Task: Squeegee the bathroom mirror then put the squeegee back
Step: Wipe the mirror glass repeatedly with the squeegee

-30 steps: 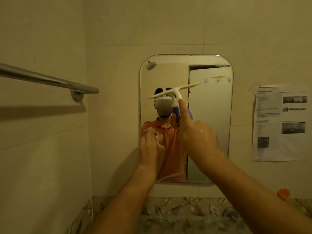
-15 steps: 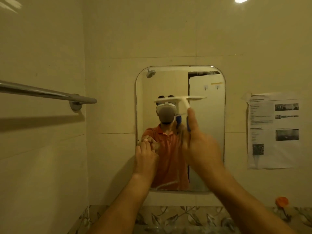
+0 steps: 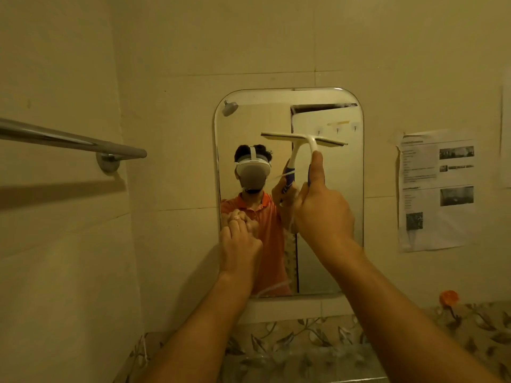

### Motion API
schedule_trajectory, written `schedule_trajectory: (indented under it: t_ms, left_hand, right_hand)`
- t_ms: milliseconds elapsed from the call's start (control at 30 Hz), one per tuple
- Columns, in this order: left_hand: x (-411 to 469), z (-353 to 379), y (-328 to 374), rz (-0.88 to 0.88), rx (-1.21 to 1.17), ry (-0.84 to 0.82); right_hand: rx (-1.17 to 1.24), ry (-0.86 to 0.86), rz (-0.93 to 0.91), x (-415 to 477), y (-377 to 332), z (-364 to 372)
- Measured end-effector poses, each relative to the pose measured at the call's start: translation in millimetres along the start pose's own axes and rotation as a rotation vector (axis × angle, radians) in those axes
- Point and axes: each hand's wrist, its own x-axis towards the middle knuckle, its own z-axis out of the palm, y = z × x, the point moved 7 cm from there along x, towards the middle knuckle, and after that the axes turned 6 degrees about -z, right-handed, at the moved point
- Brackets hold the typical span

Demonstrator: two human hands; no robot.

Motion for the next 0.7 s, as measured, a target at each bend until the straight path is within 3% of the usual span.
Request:
schedule_trajectory:
  t_ms: [333,533,700]
  left_hand:
    - [-6,-5,0,0.021,0.086,0.037]
    - [-8,-6,-1,0.032,0.12,0.079]
    - [-7,-9,2,0.033,0.102,0.082]
  right_hand:
    - [-0.002,-0.103,0.09,-72,13,49]
    - [-0.024,-0.164,0.02,-85,22,41]
    - [0.117,0.011,-0.053,-36,26,-16]
